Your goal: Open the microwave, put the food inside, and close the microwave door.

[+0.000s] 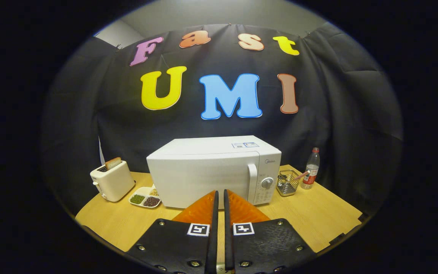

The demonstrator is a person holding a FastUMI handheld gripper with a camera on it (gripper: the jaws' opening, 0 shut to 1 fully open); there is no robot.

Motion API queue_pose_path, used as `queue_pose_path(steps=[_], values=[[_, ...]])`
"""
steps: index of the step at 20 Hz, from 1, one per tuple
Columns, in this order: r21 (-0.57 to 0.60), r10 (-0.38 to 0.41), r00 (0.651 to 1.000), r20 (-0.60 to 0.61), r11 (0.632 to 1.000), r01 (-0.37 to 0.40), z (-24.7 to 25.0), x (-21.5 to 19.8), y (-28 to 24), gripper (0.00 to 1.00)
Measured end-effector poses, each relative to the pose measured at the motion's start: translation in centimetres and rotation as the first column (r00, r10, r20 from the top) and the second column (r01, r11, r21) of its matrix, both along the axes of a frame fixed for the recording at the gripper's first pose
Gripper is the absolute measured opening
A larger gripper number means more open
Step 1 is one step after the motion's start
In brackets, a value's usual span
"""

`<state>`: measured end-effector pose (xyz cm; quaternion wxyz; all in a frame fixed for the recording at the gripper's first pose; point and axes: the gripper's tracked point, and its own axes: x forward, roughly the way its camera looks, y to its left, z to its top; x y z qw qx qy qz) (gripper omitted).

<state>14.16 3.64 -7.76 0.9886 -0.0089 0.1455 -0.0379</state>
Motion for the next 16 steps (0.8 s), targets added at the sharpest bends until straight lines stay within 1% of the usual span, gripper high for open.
queue_pose_path(steps=[2,5,6,7,8,9,10,11,12,16], values=[[-0.004,-0.003,1.000,0.009,1.000,0.003,0.5,-2.0,0.1,0.08],[-0.013,0.013,0.999,0.032,1.000,-0.012,1.4,-4.8,0.7,0.08],[-0.022,0.021,0.999,0.040,1.000,-0.020,1.8,-5.7,0.9,0.11],[-0.029,0.030,0.998,0.048,0.999,-0.028,2.2,-6.5,1.2,0.20],[-0.040,0.038,0.997,0.060,0.999,-0.036,2.5,-7.1,1.3,0.38],[-0.052,0.045,0.997,0.068,0.998,-0.042,2.8,-7.7,1.4,0.45],[-0.058,0.056,0.996,0.072,0.997,-0.052,3.1,-8.3,1.6,0.74],[-0.063,0.062,0.995,0.074,0.996,-0.057,3.1,-8.4,1.7,0.91],[-0.062,0.068,0.994,0.082,0.996,-0.063,3.5,-9.2,1.9,0.98],[-0.045,0.070,0.992,0.108,0.997,-0.066,4.3,-10.6,2.1,0.98]])
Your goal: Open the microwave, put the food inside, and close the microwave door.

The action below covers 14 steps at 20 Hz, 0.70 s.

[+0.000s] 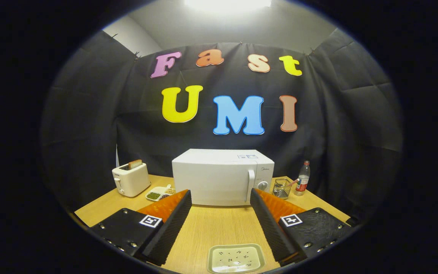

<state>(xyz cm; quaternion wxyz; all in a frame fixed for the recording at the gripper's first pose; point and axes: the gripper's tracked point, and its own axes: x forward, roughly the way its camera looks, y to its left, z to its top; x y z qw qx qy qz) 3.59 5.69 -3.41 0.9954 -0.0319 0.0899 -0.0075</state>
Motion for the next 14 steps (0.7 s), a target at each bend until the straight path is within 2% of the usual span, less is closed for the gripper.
queue_pose_path(steps=[14], values=[[0.021,0.017,0.999,0.036,1.000,-0.017,1.4,-1.4,-0.8,0.98]])
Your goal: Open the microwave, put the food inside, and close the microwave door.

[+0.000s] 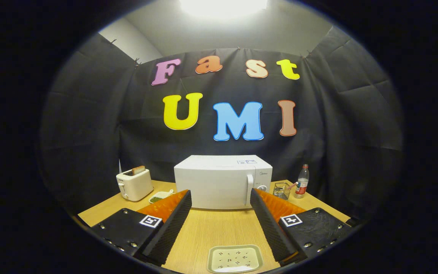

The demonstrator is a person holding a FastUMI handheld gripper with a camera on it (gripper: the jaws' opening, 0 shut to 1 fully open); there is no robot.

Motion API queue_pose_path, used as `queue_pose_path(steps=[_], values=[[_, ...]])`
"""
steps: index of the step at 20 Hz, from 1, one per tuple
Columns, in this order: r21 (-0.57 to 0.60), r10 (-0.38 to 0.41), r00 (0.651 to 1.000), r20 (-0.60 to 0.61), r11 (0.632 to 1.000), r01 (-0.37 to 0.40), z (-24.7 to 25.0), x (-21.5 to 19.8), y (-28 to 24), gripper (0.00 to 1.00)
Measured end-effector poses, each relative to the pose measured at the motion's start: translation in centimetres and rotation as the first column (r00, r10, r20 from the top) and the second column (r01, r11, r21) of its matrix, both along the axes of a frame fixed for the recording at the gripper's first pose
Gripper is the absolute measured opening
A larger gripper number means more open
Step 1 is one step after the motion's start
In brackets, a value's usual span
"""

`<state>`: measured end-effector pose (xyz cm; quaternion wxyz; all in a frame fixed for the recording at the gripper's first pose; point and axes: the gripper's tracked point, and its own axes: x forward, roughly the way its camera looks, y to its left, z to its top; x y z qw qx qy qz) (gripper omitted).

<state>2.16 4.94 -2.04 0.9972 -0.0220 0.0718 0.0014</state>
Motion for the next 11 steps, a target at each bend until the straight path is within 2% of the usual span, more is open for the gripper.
queue_pose_path(steps=[11], values=[[0.015,0.012,1.000,0.024,1.000,-0.013,1.0,-0.8,1.2,0.98]])
